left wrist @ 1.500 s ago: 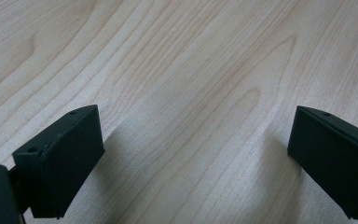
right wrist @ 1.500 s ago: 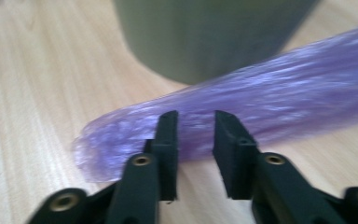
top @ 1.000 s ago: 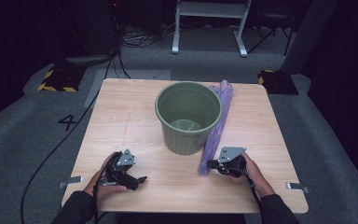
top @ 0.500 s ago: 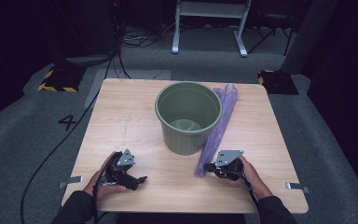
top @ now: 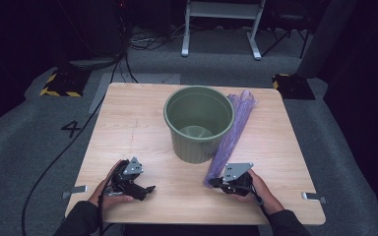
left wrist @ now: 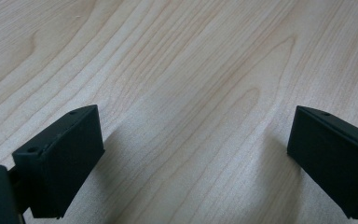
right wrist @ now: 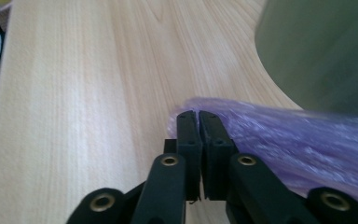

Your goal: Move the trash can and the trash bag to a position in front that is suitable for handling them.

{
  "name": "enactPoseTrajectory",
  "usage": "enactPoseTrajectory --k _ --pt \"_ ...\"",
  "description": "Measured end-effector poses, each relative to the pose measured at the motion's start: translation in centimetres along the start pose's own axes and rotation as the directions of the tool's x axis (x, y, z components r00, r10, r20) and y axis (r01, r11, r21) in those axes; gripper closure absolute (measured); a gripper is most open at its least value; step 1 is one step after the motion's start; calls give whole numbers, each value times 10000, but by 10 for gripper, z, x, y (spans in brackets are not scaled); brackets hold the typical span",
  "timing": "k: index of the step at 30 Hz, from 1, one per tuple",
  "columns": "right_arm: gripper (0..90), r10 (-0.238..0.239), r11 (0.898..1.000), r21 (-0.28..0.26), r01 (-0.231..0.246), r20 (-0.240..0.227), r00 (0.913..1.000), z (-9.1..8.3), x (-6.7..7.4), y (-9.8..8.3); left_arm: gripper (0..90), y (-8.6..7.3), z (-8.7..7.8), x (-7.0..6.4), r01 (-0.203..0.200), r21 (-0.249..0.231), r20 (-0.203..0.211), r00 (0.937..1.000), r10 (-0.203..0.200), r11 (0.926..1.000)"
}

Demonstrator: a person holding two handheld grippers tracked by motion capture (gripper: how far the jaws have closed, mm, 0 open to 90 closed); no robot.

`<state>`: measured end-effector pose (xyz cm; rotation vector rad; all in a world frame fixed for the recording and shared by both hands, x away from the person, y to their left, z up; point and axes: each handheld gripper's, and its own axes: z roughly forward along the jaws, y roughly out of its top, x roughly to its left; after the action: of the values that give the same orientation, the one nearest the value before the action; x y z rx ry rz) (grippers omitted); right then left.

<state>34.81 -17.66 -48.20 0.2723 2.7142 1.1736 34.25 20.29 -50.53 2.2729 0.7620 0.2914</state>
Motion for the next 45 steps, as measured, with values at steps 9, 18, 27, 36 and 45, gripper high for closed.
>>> enactPoseTrajectory --k 9,18,27,36,45 --pt "438 1177 9877 -1185 -1024 1305 9844 -33 -14 0 31 0 0 0 3 -5 0 10000 -3 10000" --pt "291 2341 9690 -1496 -1964 3038 9235 -52 -50 -5 27 1 1 0 -3 -11 -31 10000 3 10000" --pt "253 3415 9399 -1432 -3101 4004 8503 -50 -106 -12 23 1 2 0 -1 1 5 10000 1 10000" --pt "327 3709 9236 -770 -3757 4276 8243 -21 -144 -20 23 1 2 0 0 4 -1 10000 0 10000" --pt "772 3216 9291 471 -3668 3865 8644 -5 -153 -30 24 1 1 0 -9 1 -8 10000 9 10000"
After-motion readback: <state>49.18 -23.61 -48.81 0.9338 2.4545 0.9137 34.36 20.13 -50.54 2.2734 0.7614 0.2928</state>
